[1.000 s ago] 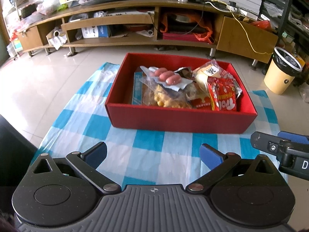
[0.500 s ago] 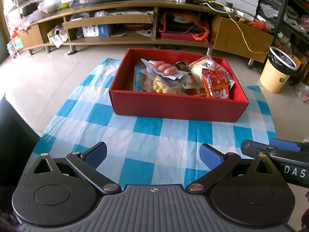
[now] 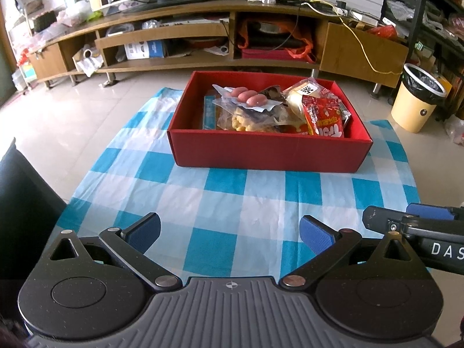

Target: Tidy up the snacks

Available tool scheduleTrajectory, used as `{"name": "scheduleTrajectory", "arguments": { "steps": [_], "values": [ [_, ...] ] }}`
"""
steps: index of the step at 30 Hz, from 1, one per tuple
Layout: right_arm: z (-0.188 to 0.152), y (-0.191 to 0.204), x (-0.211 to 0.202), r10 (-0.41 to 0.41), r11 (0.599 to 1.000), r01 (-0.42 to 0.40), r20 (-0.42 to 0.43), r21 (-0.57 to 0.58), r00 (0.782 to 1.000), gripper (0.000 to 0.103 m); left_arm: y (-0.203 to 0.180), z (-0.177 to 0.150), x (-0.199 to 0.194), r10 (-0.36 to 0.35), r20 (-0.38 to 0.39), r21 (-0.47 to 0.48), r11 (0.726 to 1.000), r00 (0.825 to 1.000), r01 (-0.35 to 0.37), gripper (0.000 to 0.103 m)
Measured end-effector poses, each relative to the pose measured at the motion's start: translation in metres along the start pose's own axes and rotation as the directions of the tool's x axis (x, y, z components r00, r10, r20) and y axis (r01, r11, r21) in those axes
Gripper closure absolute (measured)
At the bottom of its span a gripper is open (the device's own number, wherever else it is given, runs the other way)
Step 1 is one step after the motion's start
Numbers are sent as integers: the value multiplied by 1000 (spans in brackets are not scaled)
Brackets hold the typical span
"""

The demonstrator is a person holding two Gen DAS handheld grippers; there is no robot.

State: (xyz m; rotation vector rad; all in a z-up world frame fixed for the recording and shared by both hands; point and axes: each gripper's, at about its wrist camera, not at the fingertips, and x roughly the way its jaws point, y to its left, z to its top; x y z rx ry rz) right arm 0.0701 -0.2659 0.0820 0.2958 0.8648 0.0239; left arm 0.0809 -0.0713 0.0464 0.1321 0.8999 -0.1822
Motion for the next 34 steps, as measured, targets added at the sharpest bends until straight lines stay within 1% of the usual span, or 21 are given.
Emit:
{"name": "scheduleTrajectory", "arguments": {
  "steps": [8, 16, 34],
  "values": [
    [0, 0, 0, 4, 1000, -4, -4, 2, 1000, 35, 0, -1, -1, 13, 12, 9, 1000, 1000, -13, 0],
    [0, 0, 0, 3, 1000, -3, -3, 1, 1000, 35, -8, -2, -8, 61, 69, 56, 996, 996, -65, 2],
    [0, 0, 0, 7, 1000, -7, -5, 4, 1000, 34, -7, -3, -7, 55, 65, 53, 997, 996, -59, 1]
  ]
}}
